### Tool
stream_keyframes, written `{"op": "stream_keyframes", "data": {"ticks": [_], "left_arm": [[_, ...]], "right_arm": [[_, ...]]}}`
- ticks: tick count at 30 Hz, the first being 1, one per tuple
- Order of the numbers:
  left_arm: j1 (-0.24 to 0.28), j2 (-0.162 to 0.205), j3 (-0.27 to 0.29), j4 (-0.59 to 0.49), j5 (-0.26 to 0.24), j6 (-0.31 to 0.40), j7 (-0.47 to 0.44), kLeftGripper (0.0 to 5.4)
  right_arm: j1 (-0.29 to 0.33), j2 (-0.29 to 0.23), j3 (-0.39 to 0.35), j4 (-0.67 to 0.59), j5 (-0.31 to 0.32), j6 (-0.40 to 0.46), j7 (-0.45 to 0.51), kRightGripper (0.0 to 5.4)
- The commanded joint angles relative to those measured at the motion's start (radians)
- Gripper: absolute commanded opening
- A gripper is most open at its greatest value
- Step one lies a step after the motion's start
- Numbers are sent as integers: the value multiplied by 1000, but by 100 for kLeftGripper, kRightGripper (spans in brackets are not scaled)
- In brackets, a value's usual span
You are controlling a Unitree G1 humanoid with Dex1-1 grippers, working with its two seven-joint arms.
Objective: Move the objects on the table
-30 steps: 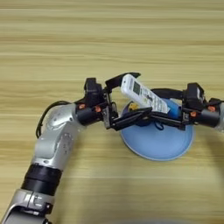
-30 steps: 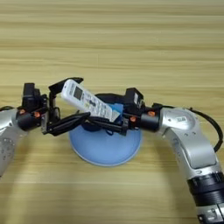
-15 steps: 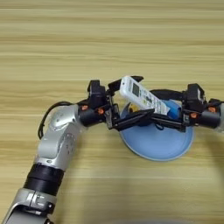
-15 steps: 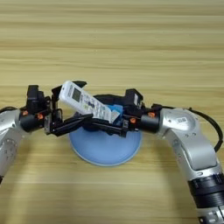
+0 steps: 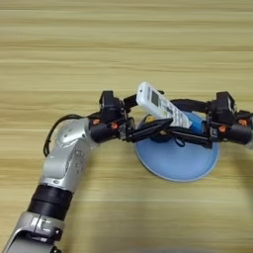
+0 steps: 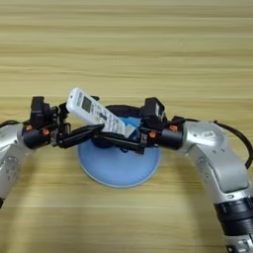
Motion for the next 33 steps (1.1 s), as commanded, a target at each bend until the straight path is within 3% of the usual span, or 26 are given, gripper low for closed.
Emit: {"op": "stream_keyframes", "data": {"ticks": [1,25,33], "left_arm": [[-17,2,-1,2,21,-12,2,306],[-21,-3,6,7,28,-15,3,300],[-19,-8,9,7,32,-16,3,292]], "right_arm": [[0,-13,-13,-20,33,19,13,291],[-1,-30,0,-5,32,32,33,291],[3,-33,3,-5,27,26,30,393]]}}
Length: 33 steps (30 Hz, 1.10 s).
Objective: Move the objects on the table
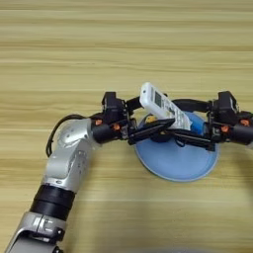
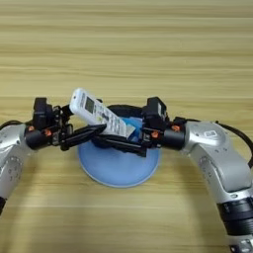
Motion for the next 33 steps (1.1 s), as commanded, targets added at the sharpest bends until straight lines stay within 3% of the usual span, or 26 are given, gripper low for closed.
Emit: {"op": "stream_keyframes", "data": {"ticks": [1,14,33], "left_arm": [[-18,5,10,4,12,-15,9,291],[-18,2,14,15,22,-26,9,288],[-38,10,61,97,40,-81,39,288]], "right_arm": [[3,-11,2,-5,2,3,14,404],[4,-8,-1,-4,1,-1,14,538],[-1,0,-11,6,1,-11,4,540]]}}
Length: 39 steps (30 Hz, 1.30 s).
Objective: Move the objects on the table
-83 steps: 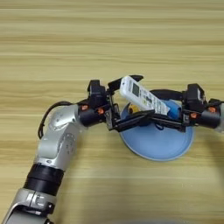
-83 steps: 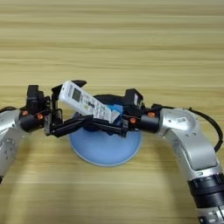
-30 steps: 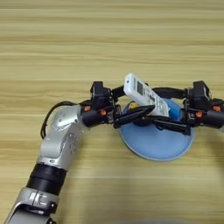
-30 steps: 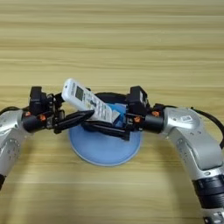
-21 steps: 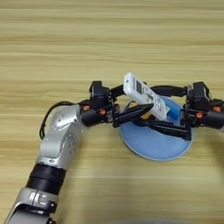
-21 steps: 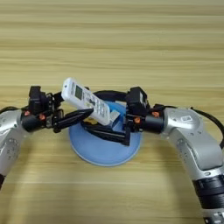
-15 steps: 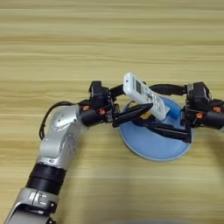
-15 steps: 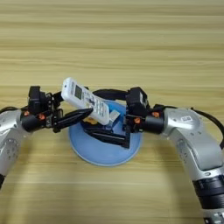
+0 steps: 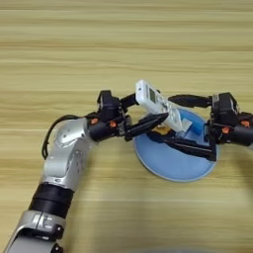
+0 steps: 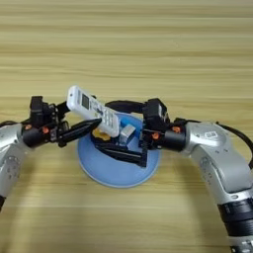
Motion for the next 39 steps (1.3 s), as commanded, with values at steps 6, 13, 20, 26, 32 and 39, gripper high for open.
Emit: {"op": "stream_keyframes", "data": {"ticks": [6,13,20,26,32,39], "left_arm": [[-49,11,52,99,35,-63,44,287],[-83,8,73,184,81,-121,89,287],[-122,5,79,267,141,-174,161,287],[-166,-1,94,353,188,-210,242,286],[-204,-3,96,443,247,-241,325,286],[-219,-10,76,519,304,-250,374,286]], "right_arm": [[-8,3,-11,7,-1,-10,-6,540],[-9,2,-13,10,-1,-13,-5,540],[-8,3,-13,11,-2,-16,-6,540],[-7,4,-12,12,-4,-17,-8,540],[-6,4,-11,13,-5,-19,-9,540],[-5,1,-10,14,-3,-24,-10,540]]}}
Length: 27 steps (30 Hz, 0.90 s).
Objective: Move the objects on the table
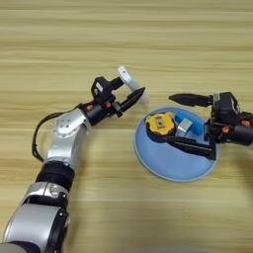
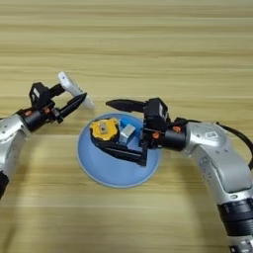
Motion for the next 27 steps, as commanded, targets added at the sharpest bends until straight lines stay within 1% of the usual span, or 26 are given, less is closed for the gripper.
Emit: {"op": "stream_keyframes", "data": {"ticks": [1,4,8,15,19,21,24,27], "left_arm": [[-22,-3,-17,36,39,-8,19,286],[-24,-4,-21,49,50,-1,24,286],[-13,-9,-33,48,59,5,12,286],[-5,5,-55,64,78,36,12,286],[6,15,-56,72,93,51,45,285],[22,21,-50,64,101,59,60,284],[61,30,-44,42,104,69,81,284],[109,37,-50,8,108,78,90,284]], "right_arm": [[-6,-4,-7,3,-3,-5,2,540],[-7,-4,-6,3,-3,-5,2,540],[-8,-4,-5,4,-4,-5,3,540],[-9,-1,-4,4,-5,-6,1,540],[-5,2,-6,5,-4,-9,-3,540],[-4,12,-11,11,-3,-15,-14,540],[-8,34,-22,34,-8,-30,-40,540],[-10,51,-27,60,-19,-48,-63,540]]}}
